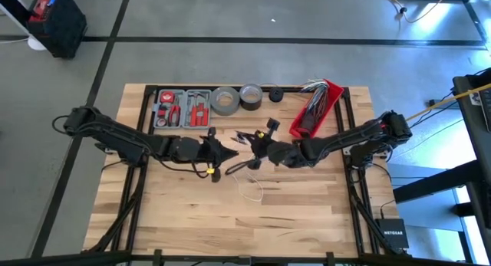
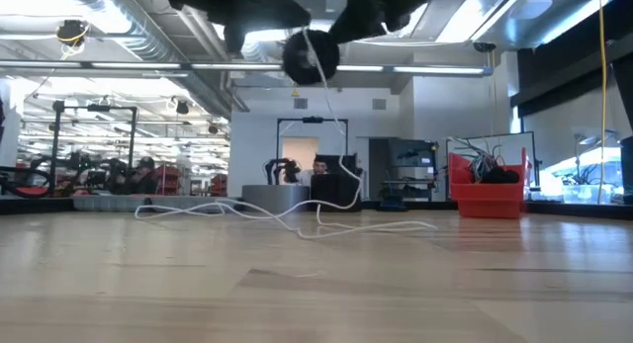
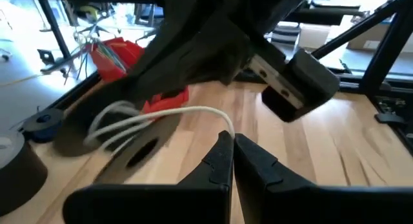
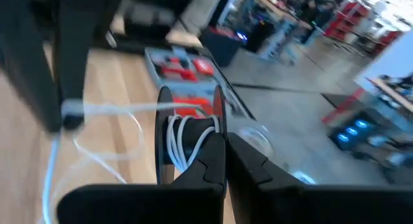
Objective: Coil cords
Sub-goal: Coil the white wire onto the spool
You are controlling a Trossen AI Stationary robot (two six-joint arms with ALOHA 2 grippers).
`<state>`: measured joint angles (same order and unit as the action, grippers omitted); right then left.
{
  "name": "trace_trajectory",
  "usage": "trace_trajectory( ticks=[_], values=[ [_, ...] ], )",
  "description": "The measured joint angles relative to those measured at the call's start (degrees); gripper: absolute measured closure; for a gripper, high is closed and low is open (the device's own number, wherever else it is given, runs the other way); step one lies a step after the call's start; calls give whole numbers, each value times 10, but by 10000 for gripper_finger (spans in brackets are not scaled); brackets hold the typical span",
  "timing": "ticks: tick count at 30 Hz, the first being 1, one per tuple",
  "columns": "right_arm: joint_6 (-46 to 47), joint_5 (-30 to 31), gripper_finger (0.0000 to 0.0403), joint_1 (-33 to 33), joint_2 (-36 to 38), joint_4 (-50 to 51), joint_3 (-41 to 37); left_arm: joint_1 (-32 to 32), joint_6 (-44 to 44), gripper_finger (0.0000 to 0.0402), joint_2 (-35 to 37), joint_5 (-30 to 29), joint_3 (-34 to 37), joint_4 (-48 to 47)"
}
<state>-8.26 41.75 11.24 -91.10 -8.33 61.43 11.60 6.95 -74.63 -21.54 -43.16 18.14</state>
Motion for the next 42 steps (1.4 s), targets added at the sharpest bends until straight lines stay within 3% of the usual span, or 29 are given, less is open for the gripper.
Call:
trace_trajectory(
  ticks=[5, 15, 42],
  values=[
    [-1, -68, 397, -17, 0, -78, -2, -8, -4, 400, -17, 0, 0, 22],
    [-43, -104, 397, -16, 0, -225, 1, -35, -8, 400, -44, -5, -1, 27],
    [-72, -118, 397, 4, 195, -171, 10, -35, -25, 400, -46, -15, -1, 24]
  ],
)
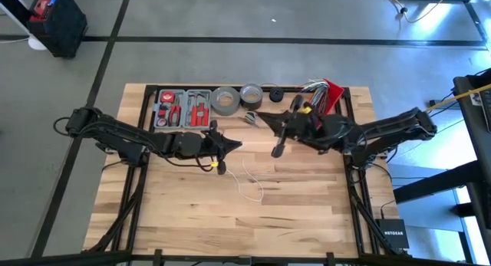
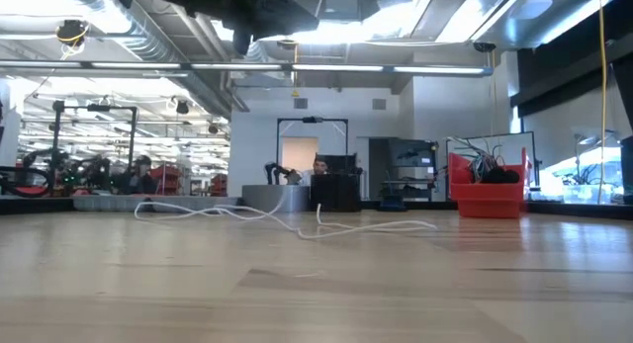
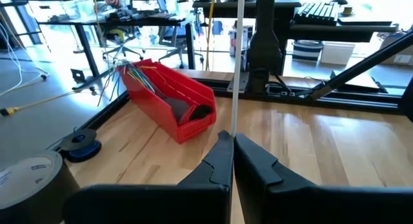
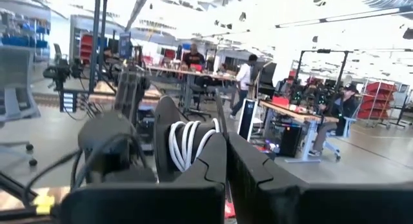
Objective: Coil cords
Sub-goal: Coil the white wire onto the spool
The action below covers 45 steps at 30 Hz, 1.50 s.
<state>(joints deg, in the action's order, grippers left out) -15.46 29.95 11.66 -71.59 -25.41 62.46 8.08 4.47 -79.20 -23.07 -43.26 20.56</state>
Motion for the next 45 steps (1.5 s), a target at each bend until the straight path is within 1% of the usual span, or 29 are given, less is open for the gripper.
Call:
trace_trajectory(
  ticks=[5, 10, 13, 19, 23, 27, 29, 34, 39, 42, 45],
  values=[
    [17, -27, 397, 0, 11, 23, 1, 0, -5, 400, 0, 0, 1, -6],
    [20, -31, 397, 0, 5, 100, 2, 0, -6, 400, 5, 0, 3, -32],
    [32, -32, 397, 0, 3, 146, 5, 0, -6, 400, 25, -3, 5, -65],
    [52, -31, 397, 0, 2, 239, 4, 1, 13, 400, 76, -31, 4, -126],
    [63, -31, 397, 0, -7, 264, 0, 5, 17, 400, 101, -32, 4, -158],
    [64, -37, 397, 0, -20, 268, -21, 9, 29, 400, 124, -40, 3, -189],
    [64, -42, 397, 0, -26, 255, -31, 9, 32, 400, 135, -49, 3, -205],
    [65, -40, 397, -1, -46, 250, -60, 10, 45, 400, 153, -65, 3, -212],
    [67, -40, 397, -1, -71, 243, -67, 16, 56, 400, 160, -69, 2, -201],
    [58, -35, 397, -2, -96, 216, -68, 21, 59, 400, 160, -70, 2, -180],
    [46, -18, 397, -7, -114, 186, -67, 30, 60, 400, 158, -70, 1, -157]
  ],
)
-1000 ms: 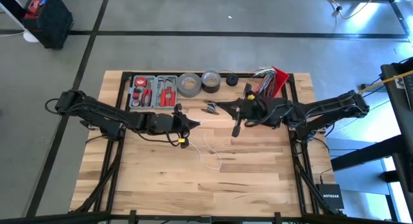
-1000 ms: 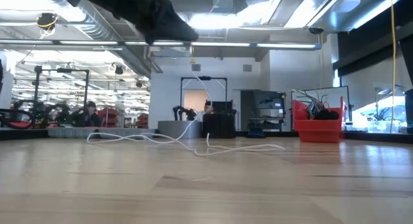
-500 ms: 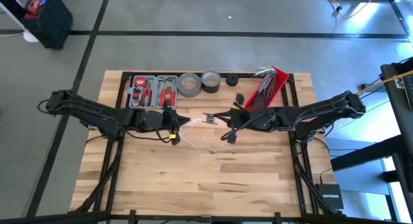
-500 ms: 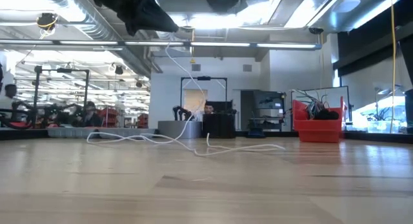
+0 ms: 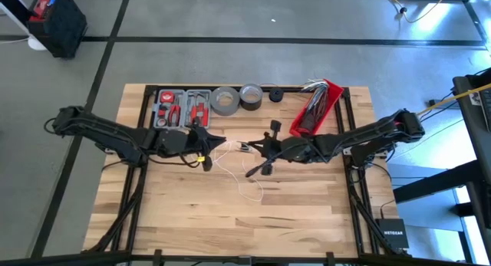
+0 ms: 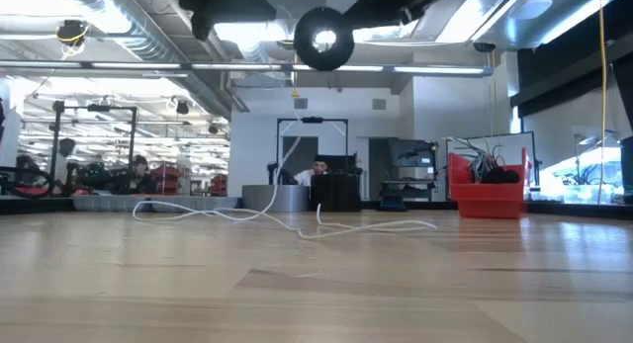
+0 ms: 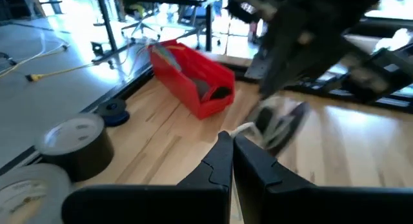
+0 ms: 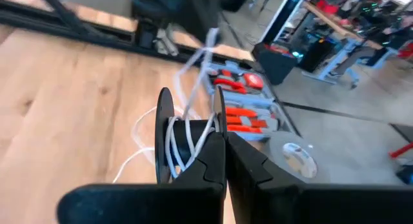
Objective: Coil cords
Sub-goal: Coil the white wire onto the spool
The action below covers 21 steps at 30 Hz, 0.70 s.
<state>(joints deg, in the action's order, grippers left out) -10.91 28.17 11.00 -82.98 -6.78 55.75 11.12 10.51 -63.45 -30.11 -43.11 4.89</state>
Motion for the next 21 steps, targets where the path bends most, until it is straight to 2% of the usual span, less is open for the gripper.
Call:
trace_trajectory(
  ticks=[9, 21],
  values=[
    [2, 31, 397, -17, -27, -48, 0, 36, -2, 400, -15, 0, 0, 70],
    [6, 33, 397, -17, -35, -83, 0, 31, -49, 400, -126, 0, -1, 252]
  ],
)
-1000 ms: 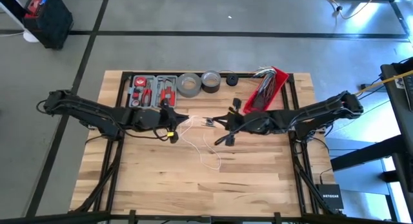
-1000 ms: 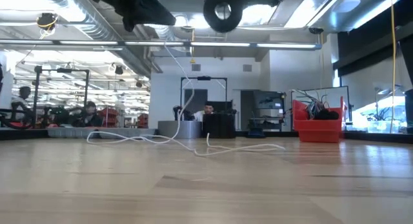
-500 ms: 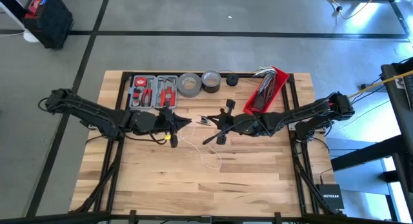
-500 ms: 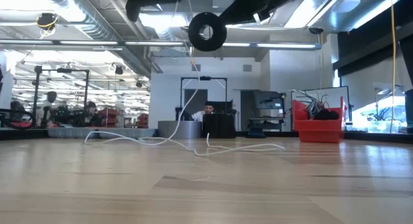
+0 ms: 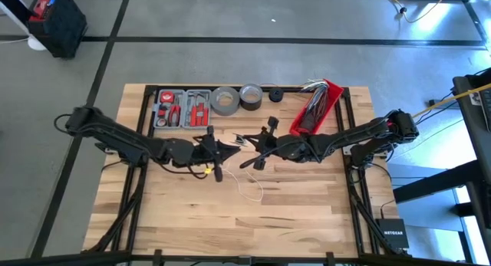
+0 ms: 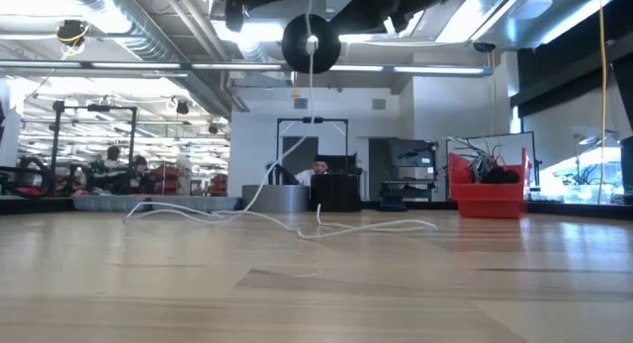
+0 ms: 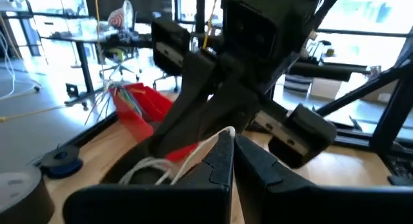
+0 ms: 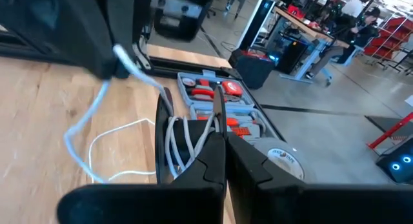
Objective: Coil cords
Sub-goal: Coil the white wire onto the spool
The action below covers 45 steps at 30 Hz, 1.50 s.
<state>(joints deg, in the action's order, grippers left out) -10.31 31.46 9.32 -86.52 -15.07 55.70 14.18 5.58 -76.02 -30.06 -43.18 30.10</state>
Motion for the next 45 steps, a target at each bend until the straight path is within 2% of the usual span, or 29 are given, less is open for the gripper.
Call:
trace_trajectory(
  ticks=[9, 20, 29, 38, 45],
  values=[
    [38, 0, 397, 0, 0, -49, 0, -14, 6, 400, -38, 0, 0, 12],
    [90, -10, 397, 0, 0, -184, 0, -19, 2, 400, -61, -2, 0, 41],
    [85, -10, 397, 0, 0, -184, 1, -19, -19, 400, -61, -1, 0, 37],
    [41, -10, 397, 1, 0, -208, 48, -19, -63, 400, -59, -2, -2, 35],
    [9, -10, 397, 1, 0, -167, 90, -19, -72, 400, -58, -3, -2, 25]
  ],
)
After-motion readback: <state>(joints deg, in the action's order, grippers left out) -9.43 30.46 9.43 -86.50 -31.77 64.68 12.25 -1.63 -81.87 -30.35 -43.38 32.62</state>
